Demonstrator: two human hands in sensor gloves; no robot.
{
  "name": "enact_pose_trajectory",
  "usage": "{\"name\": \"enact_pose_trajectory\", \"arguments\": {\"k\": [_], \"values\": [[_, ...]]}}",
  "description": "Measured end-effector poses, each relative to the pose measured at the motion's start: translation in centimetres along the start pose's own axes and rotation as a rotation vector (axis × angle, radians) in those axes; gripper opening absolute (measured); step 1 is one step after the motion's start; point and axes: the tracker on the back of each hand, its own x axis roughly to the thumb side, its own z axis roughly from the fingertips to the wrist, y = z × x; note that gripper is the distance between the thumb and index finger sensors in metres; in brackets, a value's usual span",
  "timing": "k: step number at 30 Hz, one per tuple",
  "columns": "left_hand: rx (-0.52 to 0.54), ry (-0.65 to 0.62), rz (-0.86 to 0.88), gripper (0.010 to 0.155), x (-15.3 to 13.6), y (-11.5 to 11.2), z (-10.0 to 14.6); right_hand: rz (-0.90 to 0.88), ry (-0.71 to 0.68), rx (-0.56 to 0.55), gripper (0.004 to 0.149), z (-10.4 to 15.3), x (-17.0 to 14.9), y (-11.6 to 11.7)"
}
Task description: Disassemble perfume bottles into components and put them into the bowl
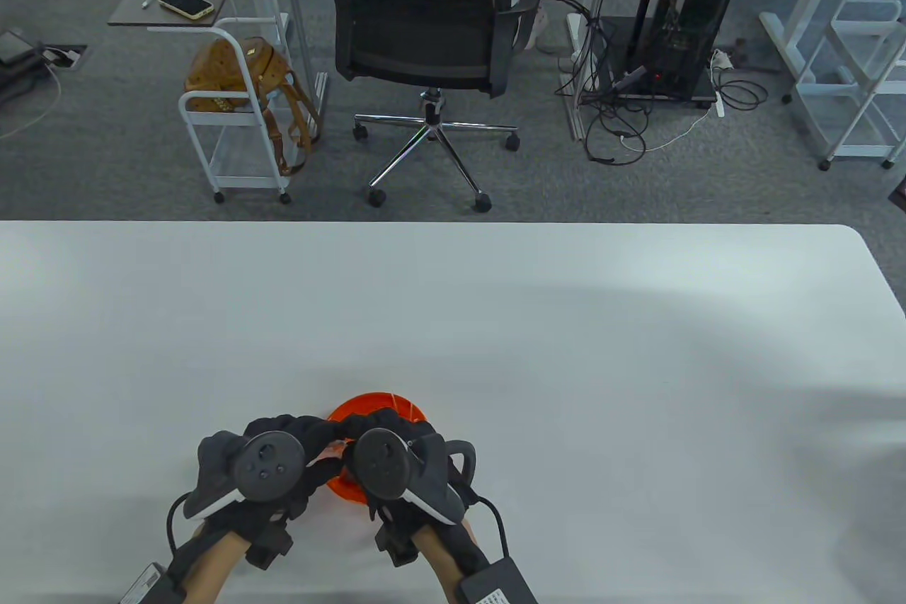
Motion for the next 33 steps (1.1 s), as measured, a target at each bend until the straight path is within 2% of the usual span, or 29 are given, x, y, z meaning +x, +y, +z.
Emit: {"name": "enact_pose_trajectory", "arguments": {"k": [3,6,11,16,20,24,28,31,33], "values": [[-0.006,-0.011,-0.003,0.053,0.13,-0.04,0.03,0.024,-0.006,-0.03,0.042,-0.01,0.12,-0.07],[0.001,-0.003,-0.007,0.053,0.14,0.0,-0.03,-0.004,-0.027,0.029,0.048,0.02,0.11,0.14],[-0.014,-0.004,0.018,0.054,-0.12,0.01,0.08,0.008,-0.012,-0.032,0.043,-0.01,0.06,-0.04],[0.01,-0.004,0.014,0.054,-0.06,0.14,0.04,-0.035,-0.025,0.033,0.049,0.09,-0.05,0.05],[-0.003,-0.015,0.018,0.054,-0.07,0.1,0.14,0.003,-0.016,-0.035,0.041,0.07,-0.06,-0.12],[0.013,-0.007,0.019,0.054,-0.09,0.17,0.1,-0.026,-0.027,0.014,0.049,0.17,-0.05,-0.04],[-0.008,-0.014,0.02,0.054,-0.1,0.08,0.17,-0.005,-0.019,-0.031,0.041,0.04,-0.07,-0.16],[0.02,-0.016,0.005,0.054,0.07,0.27,0.17,-0.024,-0.028,0.019,0.049,0.15,-0.09,-0.1],[0.022,-0.015,0.021,0.053,-0.04,0.31,0.13,-0.035,-0.021,0.008,0.048,0.11,-0.12,-0.24]]}}
